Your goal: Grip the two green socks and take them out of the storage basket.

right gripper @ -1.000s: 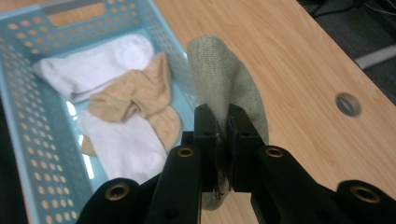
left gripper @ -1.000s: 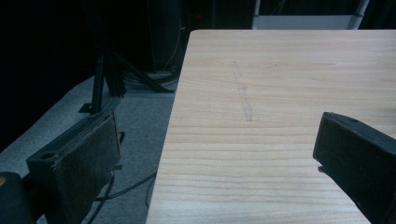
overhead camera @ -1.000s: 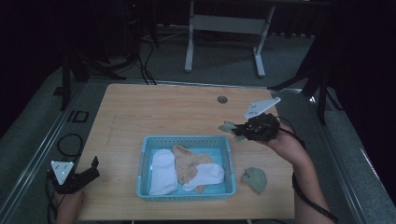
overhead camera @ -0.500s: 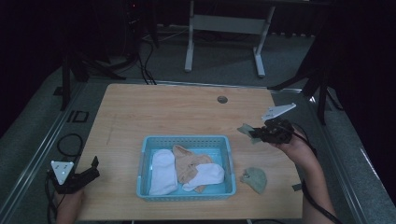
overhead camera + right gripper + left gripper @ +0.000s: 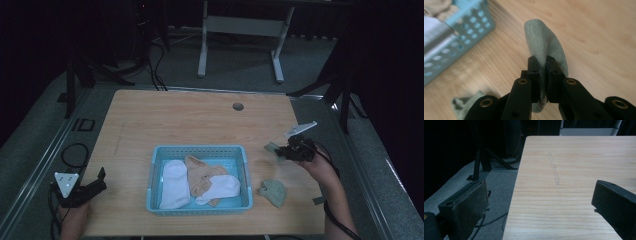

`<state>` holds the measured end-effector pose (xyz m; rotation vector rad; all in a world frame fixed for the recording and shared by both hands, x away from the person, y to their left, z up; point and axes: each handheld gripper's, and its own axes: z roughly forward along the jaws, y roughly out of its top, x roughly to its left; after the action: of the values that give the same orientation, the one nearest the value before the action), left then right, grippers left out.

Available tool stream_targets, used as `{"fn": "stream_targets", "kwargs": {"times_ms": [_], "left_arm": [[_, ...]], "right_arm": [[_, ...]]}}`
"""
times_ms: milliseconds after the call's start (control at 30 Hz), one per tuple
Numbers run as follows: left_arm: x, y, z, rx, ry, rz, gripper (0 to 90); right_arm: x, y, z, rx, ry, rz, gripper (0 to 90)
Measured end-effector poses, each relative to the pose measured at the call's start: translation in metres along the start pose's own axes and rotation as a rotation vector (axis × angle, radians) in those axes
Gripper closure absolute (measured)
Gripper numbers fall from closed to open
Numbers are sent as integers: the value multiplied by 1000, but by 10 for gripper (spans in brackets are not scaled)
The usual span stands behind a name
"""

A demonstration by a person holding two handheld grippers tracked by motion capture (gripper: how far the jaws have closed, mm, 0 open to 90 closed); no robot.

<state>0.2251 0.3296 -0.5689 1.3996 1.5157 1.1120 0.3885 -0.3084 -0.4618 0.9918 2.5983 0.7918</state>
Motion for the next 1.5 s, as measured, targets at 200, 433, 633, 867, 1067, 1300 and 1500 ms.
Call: {"fn": "stream_targets", "kwargs": {"times_ms": [200, 433, 633, 867, 1067, 1300, 1500], "left_arm": [[0, 0, 0, -1, -1, 0, 4], [0, 0, 0, 0, 0, 0, 4], [0, 0, 0, -3, 3, 3, 4], [0, 0, 0, -2, 4, 1, 4], [0, 0, 0, 1, 2, 1, 4], [0, 0, 0, 2, 3, 0, 4], [0, 0, 0, 1, 5, 0, 3]], "right_arm": [[4, -18, 33, 50, 40, 30, 832], [10, -30, 56, 85, 86, 50, 825], [15, -27, 48, 57, 131, 47, 627], [8, -30, 20, -45, 53, 108, 437], [0, -48, 9, -55, 32, 158, 392], [-11, -75, -4, -98, 25, 209, 207], [-15, -96, -13, -155, -50, 280, 139]]}}
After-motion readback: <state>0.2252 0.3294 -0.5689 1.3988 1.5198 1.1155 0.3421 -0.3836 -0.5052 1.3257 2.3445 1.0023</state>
